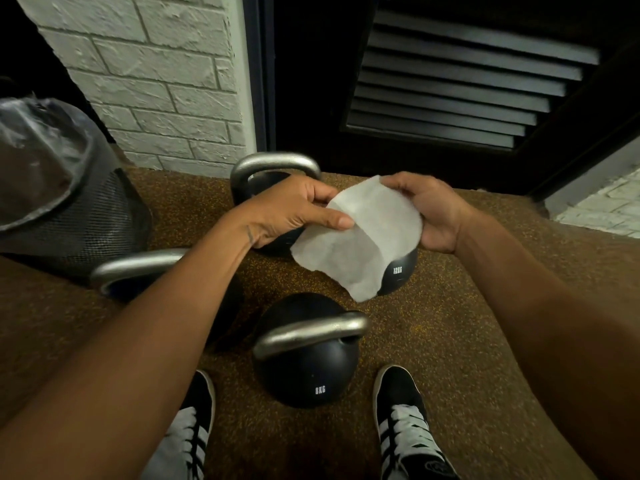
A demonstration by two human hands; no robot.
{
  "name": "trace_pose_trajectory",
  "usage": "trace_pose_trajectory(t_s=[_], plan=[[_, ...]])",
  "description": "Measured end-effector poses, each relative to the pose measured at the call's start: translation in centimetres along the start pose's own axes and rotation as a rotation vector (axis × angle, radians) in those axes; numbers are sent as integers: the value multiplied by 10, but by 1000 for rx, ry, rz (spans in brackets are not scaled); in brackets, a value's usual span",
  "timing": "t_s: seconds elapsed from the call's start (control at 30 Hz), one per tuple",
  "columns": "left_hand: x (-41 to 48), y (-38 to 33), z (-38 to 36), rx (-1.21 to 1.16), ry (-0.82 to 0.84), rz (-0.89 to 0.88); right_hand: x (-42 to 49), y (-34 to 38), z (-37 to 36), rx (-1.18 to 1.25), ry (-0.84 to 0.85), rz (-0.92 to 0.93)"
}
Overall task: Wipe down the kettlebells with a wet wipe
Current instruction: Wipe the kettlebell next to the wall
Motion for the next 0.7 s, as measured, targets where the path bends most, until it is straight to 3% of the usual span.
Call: trace_pose_trajectory(t_s=[0.17, 0.3, 0.4, 0.57, 0.7], plan=[[-1, -7, 8, -188, -79, -62, -13, -45, -12, 330, 46, -161], [-2, -5, 28, -61, -229, -22, -31, -63, -39, 504, 164, -107], [-6, -3, 40, 41, -337, 6, -31, -53, -49, 387, 196, -31], [-14, -13, 44, 202, -293, 1, -11, -45, -43, 26, 173, 48], [-18, -17, 48, 349, -292, 30, -1, -31, -30, -105, 78, 149]])
Point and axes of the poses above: each hand's wrist, its own x-axis towards the middle knuckle, its own z-axis out of the back of the hand, y = z × x, the point moved 9 cm from there along x, towards the middle knuckle, and after that the axes turned 12 degrees about z, right-handed, at the moved point
